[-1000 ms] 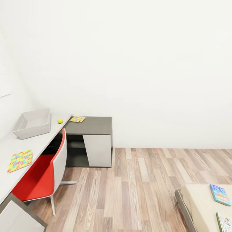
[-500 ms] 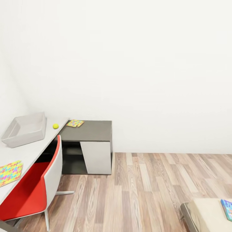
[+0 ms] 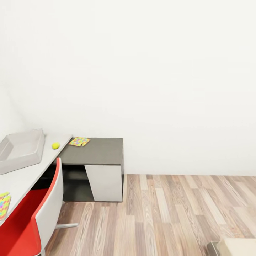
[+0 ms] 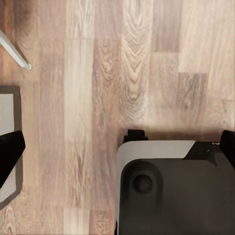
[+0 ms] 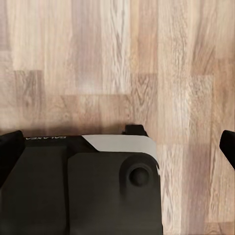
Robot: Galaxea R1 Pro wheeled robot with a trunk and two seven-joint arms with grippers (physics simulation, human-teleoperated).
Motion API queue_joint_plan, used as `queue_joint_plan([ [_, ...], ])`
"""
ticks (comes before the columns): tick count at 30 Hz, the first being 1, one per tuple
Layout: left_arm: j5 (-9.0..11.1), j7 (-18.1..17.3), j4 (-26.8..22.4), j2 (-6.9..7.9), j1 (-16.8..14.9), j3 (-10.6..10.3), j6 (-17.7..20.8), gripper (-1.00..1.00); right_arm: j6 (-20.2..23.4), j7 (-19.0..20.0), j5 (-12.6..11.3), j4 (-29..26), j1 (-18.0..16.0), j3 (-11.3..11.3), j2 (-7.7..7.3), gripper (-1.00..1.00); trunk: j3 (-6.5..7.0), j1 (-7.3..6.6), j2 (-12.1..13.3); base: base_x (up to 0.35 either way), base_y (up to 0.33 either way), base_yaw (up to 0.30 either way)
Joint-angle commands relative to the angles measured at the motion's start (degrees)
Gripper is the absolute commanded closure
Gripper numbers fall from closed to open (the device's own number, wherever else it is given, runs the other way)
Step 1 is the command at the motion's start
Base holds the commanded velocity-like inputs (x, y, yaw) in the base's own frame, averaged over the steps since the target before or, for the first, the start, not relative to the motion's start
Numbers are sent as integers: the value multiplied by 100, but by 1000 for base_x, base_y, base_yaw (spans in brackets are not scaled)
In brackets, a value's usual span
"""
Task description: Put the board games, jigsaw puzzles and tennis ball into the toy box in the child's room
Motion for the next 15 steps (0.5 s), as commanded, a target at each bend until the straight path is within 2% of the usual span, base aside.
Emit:
queue_joint_plan([
  [1, 4, 13, 6, 2, -5, -5, -20, -100, -19, -19, 1, 6, -5, 0, 2, -100, -11, 6, -11, 322, 0, 0],
  [15, 4, 13, 6, 0, -5, -5, -20, -100, -19, -19, 1, 6, -5, -1, 2, -100, -11, 6, -11, 321, 0, 0],
])
